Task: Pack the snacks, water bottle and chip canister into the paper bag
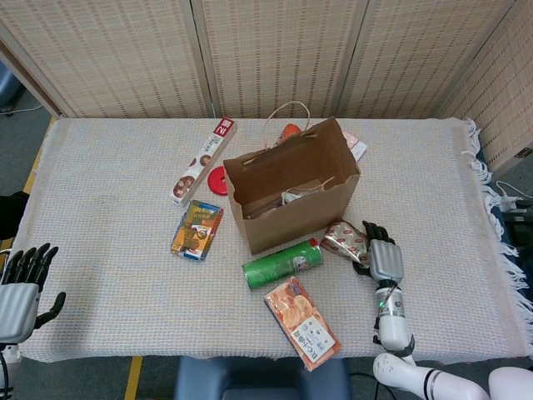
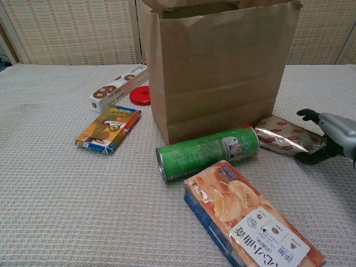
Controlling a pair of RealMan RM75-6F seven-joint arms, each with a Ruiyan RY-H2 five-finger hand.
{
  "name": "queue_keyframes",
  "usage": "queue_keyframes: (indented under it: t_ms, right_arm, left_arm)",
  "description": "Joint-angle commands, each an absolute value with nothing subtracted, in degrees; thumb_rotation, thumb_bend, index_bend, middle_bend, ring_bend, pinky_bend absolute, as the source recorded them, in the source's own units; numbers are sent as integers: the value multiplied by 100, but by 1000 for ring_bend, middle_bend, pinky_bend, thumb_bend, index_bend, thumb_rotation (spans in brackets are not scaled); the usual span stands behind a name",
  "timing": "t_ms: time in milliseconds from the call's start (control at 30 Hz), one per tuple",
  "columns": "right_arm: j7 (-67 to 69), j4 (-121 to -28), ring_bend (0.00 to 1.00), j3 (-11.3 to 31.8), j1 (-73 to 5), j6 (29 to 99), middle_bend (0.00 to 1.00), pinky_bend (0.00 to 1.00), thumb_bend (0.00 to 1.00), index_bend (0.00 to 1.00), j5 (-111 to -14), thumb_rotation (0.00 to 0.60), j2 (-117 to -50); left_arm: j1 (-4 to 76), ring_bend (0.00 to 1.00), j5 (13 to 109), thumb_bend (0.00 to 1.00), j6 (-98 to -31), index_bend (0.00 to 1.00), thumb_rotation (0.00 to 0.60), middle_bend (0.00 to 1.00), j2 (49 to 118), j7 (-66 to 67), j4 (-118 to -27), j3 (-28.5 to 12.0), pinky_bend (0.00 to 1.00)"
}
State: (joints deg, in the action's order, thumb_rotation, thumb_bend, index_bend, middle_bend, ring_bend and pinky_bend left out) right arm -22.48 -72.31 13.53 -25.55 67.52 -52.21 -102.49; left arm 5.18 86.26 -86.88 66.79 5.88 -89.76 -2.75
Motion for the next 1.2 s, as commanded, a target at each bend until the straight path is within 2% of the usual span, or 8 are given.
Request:
queue_keyframes:
  t_ms: [33,100,167,433,667,800,933,1200]
  right_arm:
    - [-2178,-7190,300,1362,-2559,6805,306,521,343,313,-5369,600,-10285]
    - [-2124,-7288,461,1344,-2534,6869,449,639,388,450,-5492,600,-10231]
    - [-2086,-7531,538,1289,-2489,6965,518,680,407,527,-5694,600,-10061]
    - [-1994,-9551,548,1084,-2182,7318,534,683,415,569,-6435,600,-8703]
    - [-1706,-11231,548,1247,-2043,7635,534,683,415,568,-7112,600,-7667]
    - [-1896,-11776,548,1617,-2210,7724,534,683,416,568,-7177,600,-7387]
    - [-2310,-12075,548,2288,-2617,7776,534,683,415,568,-6786,600,-7329]
    - [-3261,-11713,548,3267,-3653,7872,534,683,416,568,-5278,600,-7761]
  left_arm:
    - [519,0,8625,384,-8686,0,600,0,6679,587,-8976,-275,0]
    - [520,0,8622,383,-8682,0,600,0,6680,587,-8975,-276,0]
    - [518,0,8621,383,-8683,0,600,0,6679,587,-8979,-277,0]
    - [523,0,8606,382,-8670,0,600,0,6677,623,-8995,-283,0]
    - [524,0,8582,382,-8656,0,600,0,6672,655,-9025,-287,0]
    - [524,0,8568,382,-8655,0,600,0,6678,689,-9034,-293,0]
    - [522,0,8559,383,-8657,0,600,0,6679,690,-9042,-298,0]
    - [525,0,8558,383,-8649,0,600,0,6676,673,-9040,-299,0]
